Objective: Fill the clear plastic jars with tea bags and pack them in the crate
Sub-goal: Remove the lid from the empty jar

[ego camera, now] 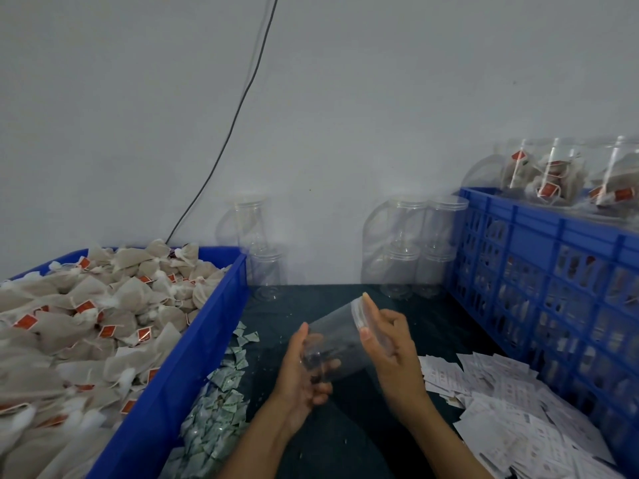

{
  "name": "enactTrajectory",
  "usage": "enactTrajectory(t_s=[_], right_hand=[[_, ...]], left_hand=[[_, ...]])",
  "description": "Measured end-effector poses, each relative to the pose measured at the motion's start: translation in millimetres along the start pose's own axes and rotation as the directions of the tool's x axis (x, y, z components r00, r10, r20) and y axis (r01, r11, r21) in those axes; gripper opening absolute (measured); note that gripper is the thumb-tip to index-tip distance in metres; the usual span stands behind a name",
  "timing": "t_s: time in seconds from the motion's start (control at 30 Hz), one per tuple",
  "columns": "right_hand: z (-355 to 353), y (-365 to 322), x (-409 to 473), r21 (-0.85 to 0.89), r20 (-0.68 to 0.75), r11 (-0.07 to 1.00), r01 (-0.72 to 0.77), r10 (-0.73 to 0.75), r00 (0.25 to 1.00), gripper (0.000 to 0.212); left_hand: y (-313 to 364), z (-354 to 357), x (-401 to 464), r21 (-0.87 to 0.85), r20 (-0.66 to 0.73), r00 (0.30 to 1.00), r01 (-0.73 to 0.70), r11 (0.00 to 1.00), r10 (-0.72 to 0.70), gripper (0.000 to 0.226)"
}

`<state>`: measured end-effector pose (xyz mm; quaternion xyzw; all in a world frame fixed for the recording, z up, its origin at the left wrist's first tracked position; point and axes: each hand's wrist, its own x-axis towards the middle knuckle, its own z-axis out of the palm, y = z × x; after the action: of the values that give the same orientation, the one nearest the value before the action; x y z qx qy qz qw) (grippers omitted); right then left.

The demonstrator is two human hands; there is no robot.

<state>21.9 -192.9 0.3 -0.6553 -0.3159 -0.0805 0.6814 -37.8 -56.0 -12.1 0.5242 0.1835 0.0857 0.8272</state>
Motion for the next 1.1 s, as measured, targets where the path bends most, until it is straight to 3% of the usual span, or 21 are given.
enactTrajectory(t_s=[0.07,0.13,0.27,0.37,0.43,0.5,0.57,0.67,0.73,0.8,0.93,1.03,1.1], right_hand=[[-2.7,-3.7,-1.9,-0.043,0.088,0.998,0.046,-0.042,0.995,0.046],[-8.2,-0.5,-5.5,-0.017,0.140,0.999,0.040,-0.037,0.990,0.054],[-14.8,0.7,-6.8,0.200,0.052,0.952,-0.231,0.226,0.973,0.068],[-13.2,-1.2,-6.1,0.234,0.068,0.896,-0.378,0.373,0.925,0.077],[-12.0,-3.0,-5.1,0.186,0.069,0.881,-0.435,0.430,0.900,0.067],[-9.5,-1.2,-5.9,0.038,0.042,0.898,-0.438,0.437,0.899,0.035],[-10.0,0.9,-8.4,-0.127,0.022,0.934,-0.333,0.339,0.941,0.018],[-16.8,-0.5,-12.4,-0.096,0.141,0.985,-0.147,0.159,0.977,0.037],[-22.2,-3.0,-9.4,0.015,0.250,0.991,-0.135,0.127,0.960,0.055],[-24.2,-5.5,-4.8,0.091,0.242,0.982,-0.163,0.137,0.961,0.073],[-15.5,-9.2,-3.6,0.114,0.071,0.946,-0.302,0.296,0.953,0.060],[-16.1,-6.3,-3.4,0.084,0.051,0.908,-0.410,0.407,0.912,0.065],[-16.6,-3.1,-3.8,0.106,0.049,0.899,-0.426,0.423,0.905,0.050]], left_hand=[[1.0,-4.5,0.2,-0.038,0.028,1.000,0.004,0.999,-0.003,0.067],[-1.5,-3.9,-1.2,-0.012,0.009,0.996,-0.087,0.996,0.087,0.063],[-4.5,1.6,-5.9,0.158,-0.024,0.906,-0.414,0.897,0.422,0.047],[-5.6,2.9,-10.0,0.247,0.015,0.847,-0.518,0.819,0.532,0.051],[-8.3,2.2,-10.2,0.280,0.032,0.841,-0.527,0.803,0.541,0.053],[-10.9,1.1,-8.9,0.298,0.043,0.851,-0.511,0.806,0.524,0.045],[-12.5,0.0,-5.6,0.283,0.018,0.877,-0.466,0.838,0.481,0.035],[-11.4,-1.3,-1.8,0.271,-0.052,0.908,-0.387,0.881,0.415,0.044],[-9.7,-1.7,-1.7,0.264,-0.085,0.911,-0.369,0.891,0.403,0.051],[-8.1,-1.3,-2.2,0.252,-0.108,0.911,-0.362,0.898,0.397,0.051],[-9.9,0.3,-2.3,0.293,-0.083,0.902,-0.384,0.876,0.424,0.046],[-14.3,2.4,-3.6,0.341,-0.035,0.903,-0.392,0.854,0.429,0.040],[-16.3,4.6,-4.6,0.343,-0.026,0.905,-0.390,0.854,0.424,0.038]])
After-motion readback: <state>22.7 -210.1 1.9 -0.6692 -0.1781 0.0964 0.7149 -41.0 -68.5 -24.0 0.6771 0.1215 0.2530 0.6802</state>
